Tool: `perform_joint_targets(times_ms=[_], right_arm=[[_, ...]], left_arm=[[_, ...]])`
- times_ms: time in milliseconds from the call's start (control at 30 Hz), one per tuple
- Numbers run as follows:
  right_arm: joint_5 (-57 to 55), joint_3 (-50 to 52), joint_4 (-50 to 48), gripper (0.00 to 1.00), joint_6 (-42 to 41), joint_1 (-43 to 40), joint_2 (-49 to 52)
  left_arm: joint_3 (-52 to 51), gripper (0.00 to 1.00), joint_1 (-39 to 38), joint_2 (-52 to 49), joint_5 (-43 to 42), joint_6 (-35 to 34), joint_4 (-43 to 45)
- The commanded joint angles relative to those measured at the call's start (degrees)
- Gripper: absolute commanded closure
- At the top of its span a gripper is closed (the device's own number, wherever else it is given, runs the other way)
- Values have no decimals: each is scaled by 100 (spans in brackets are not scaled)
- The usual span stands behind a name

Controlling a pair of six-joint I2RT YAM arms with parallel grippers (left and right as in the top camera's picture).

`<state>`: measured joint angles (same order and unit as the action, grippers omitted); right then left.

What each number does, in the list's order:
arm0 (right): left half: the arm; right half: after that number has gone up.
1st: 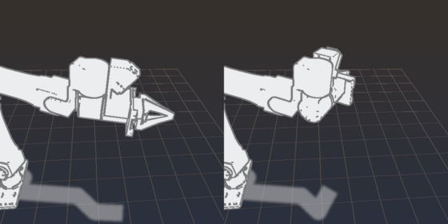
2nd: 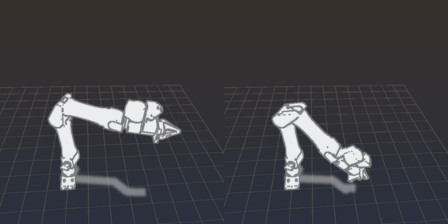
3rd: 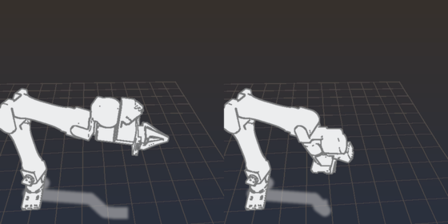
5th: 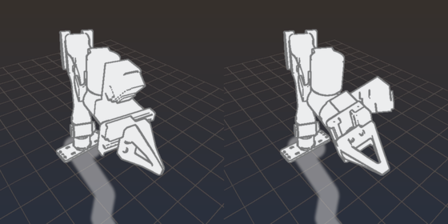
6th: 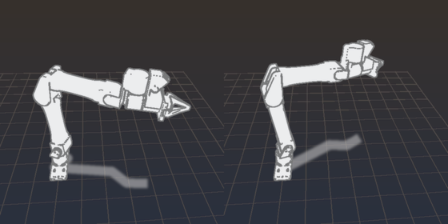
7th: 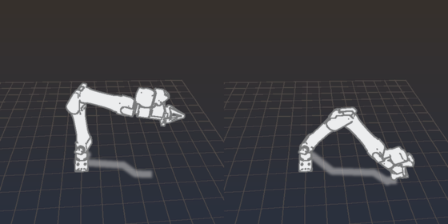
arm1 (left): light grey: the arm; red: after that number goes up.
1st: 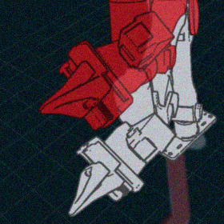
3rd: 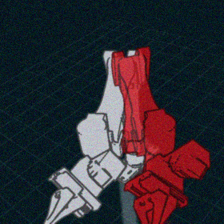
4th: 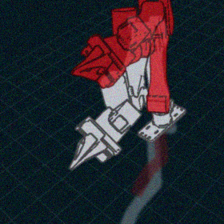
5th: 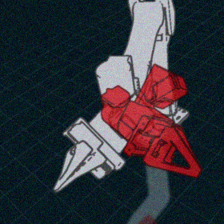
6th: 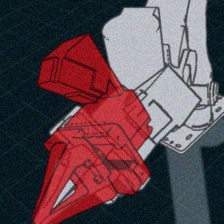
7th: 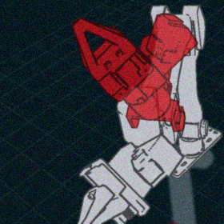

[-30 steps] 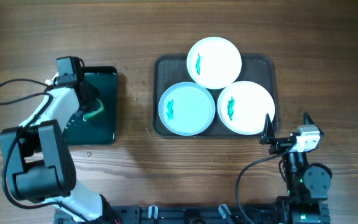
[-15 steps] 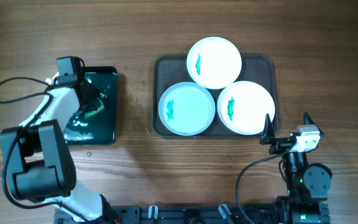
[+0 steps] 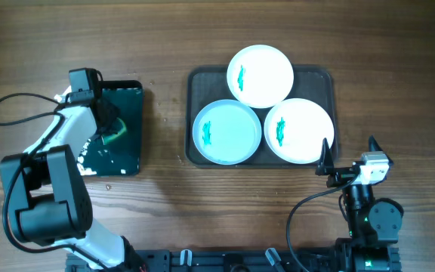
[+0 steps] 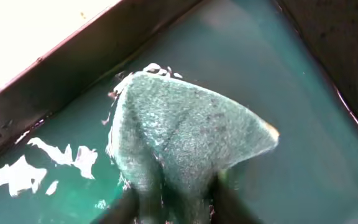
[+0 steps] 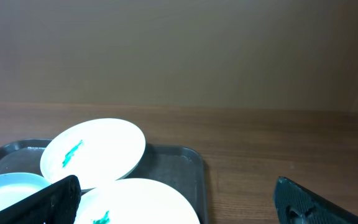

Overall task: Clean dirty plates on tray and stack at the side
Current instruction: 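Dip and lift the sponge out of the water with the left gripper, then carry the sponge with the left gripper onto the front-left plate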

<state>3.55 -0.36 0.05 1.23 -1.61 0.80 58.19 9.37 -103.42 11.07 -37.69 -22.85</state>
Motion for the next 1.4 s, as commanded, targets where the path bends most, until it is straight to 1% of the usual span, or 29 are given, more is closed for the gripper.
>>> perform_joint_targets(times_ms=[0, 167, 267, 367, 467, 533, 667, 733, 800, 867, 933, 967, 1033, 1167, 1200, 1267, 1367], right_arm=[[-83, 7, -11, 0, 24, -24, 0], [-83, 4, -11, 0, 24, -24, 0], [-83, 7, -11, 0, 24, -24, 0], [-83, 7, -11, 0, 24, -24, 0], [-81, 7, -11, 0, 24, -24, 0], [-83, 7, -11, 0, 24, -24, 0], [-81, 7, -11, 0, 24, -24, 0], [-83, 7, -11, 0, 24, -24, 0], [-83, 7, -11, 0, 22, -24, 0], [-83, 7, -11, 0, 22, -24, 0], [-83, 7, -11, 0, 24, -24, 0], [-83, 7, -13, 0, 26, -24, 0], [-83, 7, -11, 0, 24, -24, 0], [-83, 7, -11, 0, 24, -24, 0], [-83, 7, -11, 0, 24, -24, 0], [-83, 7, -11, 0, 24, -24, 0], [-83, 7, -11, 0, 24, -24, 0]], left_arm=[[-11, 96, -20, -98, 120, -4, 9], [-7, 96, -20, -17, 120, -2, -94], [-4, 96, -20, 254, 118, -2, -245], [0, 96, -24, 791, 57, -4, -374], [0, 96, -24, 1296, -267, -4, -398], [0, 96, -26, 1766, -658, -4, -400], [0, 96, -26, 2232, -852, -7, -634], [-37, 96, -26, 2210, -848, -7, -896], [-212, 96, -26, 2055, -831, -2, -883], [-531, 96, -26, 1631, -518, -4, -772], [-623, 96, -24, 1270, -258, 28, -800], [-616, 96, -24, 1165, -243, 232, -820], [-551, 96, -24, 1196, -247, 605, -857], [66, 96, -31, 1707, -310, 621, -1458], [264, 96, -63, 1906, -446, 619, -1587], [514, 96, -199, 2280, -977, 616, -1617], [540, 96, -688, 2662, -2192, 538, -1394]])
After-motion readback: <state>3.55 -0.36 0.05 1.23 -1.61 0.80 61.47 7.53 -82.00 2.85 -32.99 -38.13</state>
